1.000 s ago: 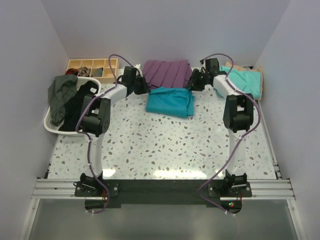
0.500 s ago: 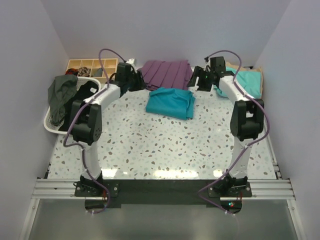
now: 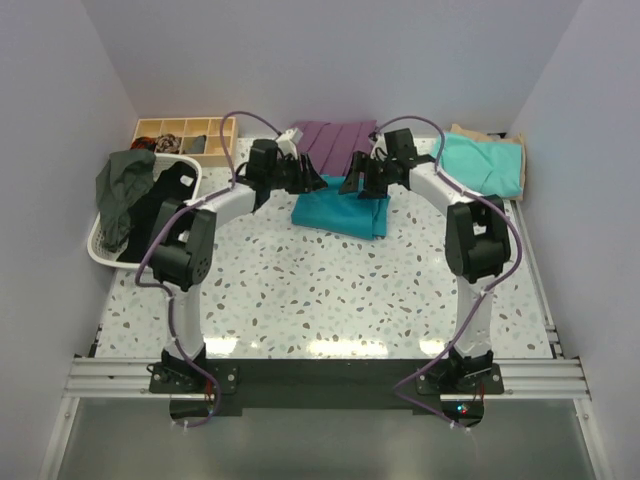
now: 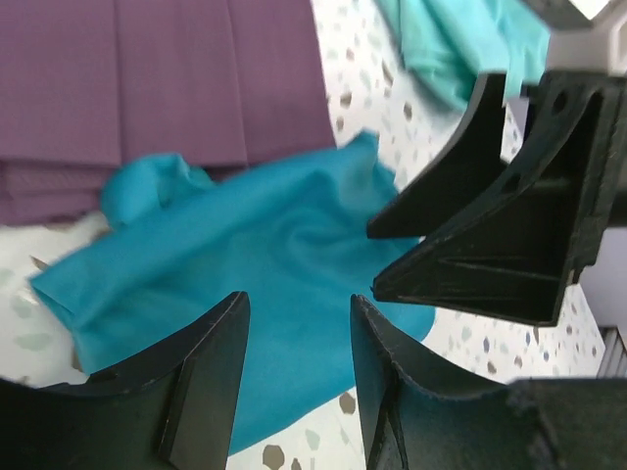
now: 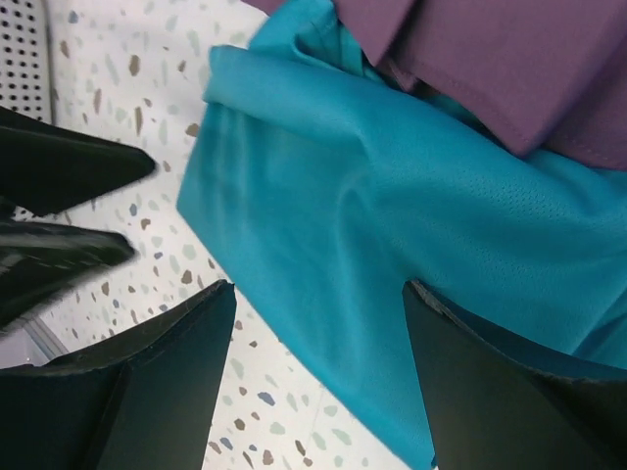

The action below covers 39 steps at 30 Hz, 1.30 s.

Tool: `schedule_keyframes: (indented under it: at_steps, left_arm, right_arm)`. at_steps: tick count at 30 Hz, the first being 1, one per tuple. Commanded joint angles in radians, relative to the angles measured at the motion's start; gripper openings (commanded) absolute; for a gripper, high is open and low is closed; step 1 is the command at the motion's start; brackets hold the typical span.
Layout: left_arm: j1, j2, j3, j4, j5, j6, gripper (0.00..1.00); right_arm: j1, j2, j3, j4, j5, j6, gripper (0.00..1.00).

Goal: Fold and stack the t-shirts
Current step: Smooth out wrinkles on the folded tshirt

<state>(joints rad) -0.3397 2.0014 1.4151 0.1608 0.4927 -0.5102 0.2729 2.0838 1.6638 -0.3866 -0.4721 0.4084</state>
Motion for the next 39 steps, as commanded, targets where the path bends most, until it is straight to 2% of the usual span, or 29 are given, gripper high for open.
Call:
schedule_keyframes:
  at_steps: [1, 6, 11, 18, 24, 27, 29, 32, 39]
  left_arm:
    - [0.004, 0.085, -0.012, 0.140, 0.132, -0.057, 0.50]
    - [0.002, 0.143, -0.021, 0.129, 0.115, -0.051, 0.49]
    - [-0.008, 0.090, -0.157, 0.128, 0.057, -0.053, 0.49]
    - [-0.083, -0.108, -0.480, 0.160, -0.014, -0.096, 0.48]
    - [-0.150, -0.330, -0.636, 0.102, -0.077, -0.126, 0.47]
    - [-0.150, -0.429, -0.637, 0.060, -0.138, -0.113, 0.48]
    - [-0.150, -0.447, -0.586, 0.033, -0.157, -0.082, 0.48]
    - [-0.150, -0.429, -0.526, 0.006, -0.174, -0.053, 0.48]
    - [-0.151, -0.317, -0.450, 0.040, -0.105, -0.068, 0.48]
  right_arm:
    - [-0.008, 0.030, 0.008, 0.042, -0.022, 0.015, 0.74]
    - [-0.009, 0.058, -0.027, -0.001, 0.001, -0.002, 0.74]
    - [-0.005, 0.025, -0.105, -0.018, 0.020, -0.019, 0.74]
    - [0.022, -0.060, -0.271, -0.038, 0.012, -0.059, 0.74]
    - [0.061, -0.231, -0.427, -0.054, 0.016, -0.077, 0.74]
    - [0.063, -0.323, -0.464, -0.051, 0.013, -0.074, 0.75]
    - [0.063, -0.373, -0.464, -0.052, 0.026, -0.075, 0.75]
    - [0.063, -0.392, -0.443, -0.063, 0.033, -0.080, 0.76]
    - [0.063, -0.323, -0.355, -0.094, 0.029, -0.092, 0.76]
